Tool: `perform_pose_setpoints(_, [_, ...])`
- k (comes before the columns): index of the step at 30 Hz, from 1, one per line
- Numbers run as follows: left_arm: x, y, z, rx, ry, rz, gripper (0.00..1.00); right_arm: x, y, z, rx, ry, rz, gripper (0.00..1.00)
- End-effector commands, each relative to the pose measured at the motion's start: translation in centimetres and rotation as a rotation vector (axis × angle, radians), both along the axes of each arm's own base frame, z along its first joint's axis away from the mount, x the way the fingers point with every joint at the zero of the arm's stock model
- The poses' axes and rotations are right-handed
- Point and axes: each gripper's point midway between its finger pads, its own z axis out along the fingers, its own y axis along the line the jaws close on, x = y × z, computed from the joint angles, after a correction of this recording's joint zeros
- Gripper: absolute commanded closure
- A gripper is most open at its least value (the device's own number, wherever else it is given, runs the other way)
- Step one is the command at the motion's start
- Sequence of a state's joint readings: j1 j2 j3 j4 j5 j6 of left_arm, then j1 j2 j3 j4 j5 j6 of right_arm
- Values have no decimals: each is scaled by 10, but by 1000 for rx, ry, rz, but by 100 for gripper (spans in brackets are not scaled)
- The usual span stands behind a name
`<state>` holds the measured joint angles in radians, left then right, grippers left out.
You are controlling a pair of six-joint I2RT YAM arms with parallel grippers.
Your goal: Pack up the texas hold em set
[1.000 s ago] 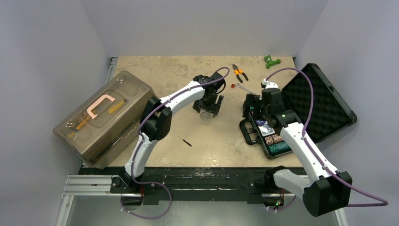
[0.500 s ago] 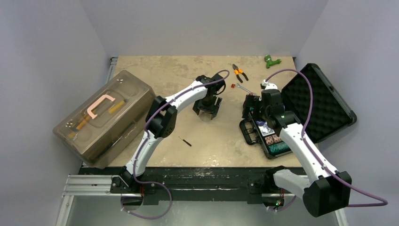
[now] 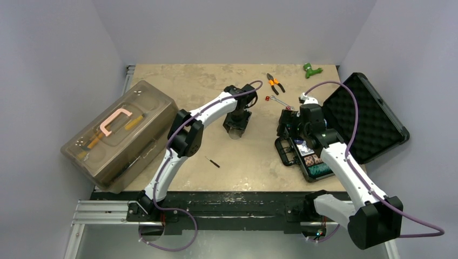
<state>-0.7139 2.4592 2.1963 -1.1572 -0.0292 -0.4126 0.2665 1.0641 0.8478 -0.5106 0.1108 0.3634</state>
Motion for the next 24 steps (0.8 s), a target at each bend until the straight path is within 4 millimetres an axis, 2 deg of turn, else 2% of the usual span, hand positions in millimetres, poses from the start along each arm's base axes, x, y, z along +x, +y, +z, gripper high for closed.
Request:
perform_pose_setpoints(1, [8, -7, 33, -94, -31, -50, 79, 4, 7, 8, 91, -52, -31, 1])
perform_pose_setpoints(3, [9, -8, 55, -136, -69, -64, 82, 8, 11, 7, 164, -52, -40, 1])
perform_pose_setpoints(5, [6, -10, 80, -192, -103, -97, 88, 12, 15, 1, 312, -16, -32, 1])
perform_pose_setpoints(7, [1, -9, 94, -224, -121, -123, 96, 13, 35, 0, 481, -1, 52, 1])
perform_pose_setpoints(9, [-4, -9, 113, -267, -155, -138, 100, 9, 65, 8, 662, 1, 190, 1])
perform_pose_setpoints(11, [-9, -12, 122, -305, -167, -150, 100, 12, 81, 13, 796, 10, 231, 1])
perform_pose_setpoints(14, [-18, -16, 129, -337, -164, -166, 100, 17, 91, 15, 912, 13, 243, 1])
perform_pose_setpoints(20, [-35, -29, 140, -379, -151, -212, 100, 30, 107, 21, 986, 3, 221, 1])
perform_pose_setpoints(24, [-44, -36, 145, -393, -156, -240, 100, 40, 107, 20, 1051, -8, 168, 8])
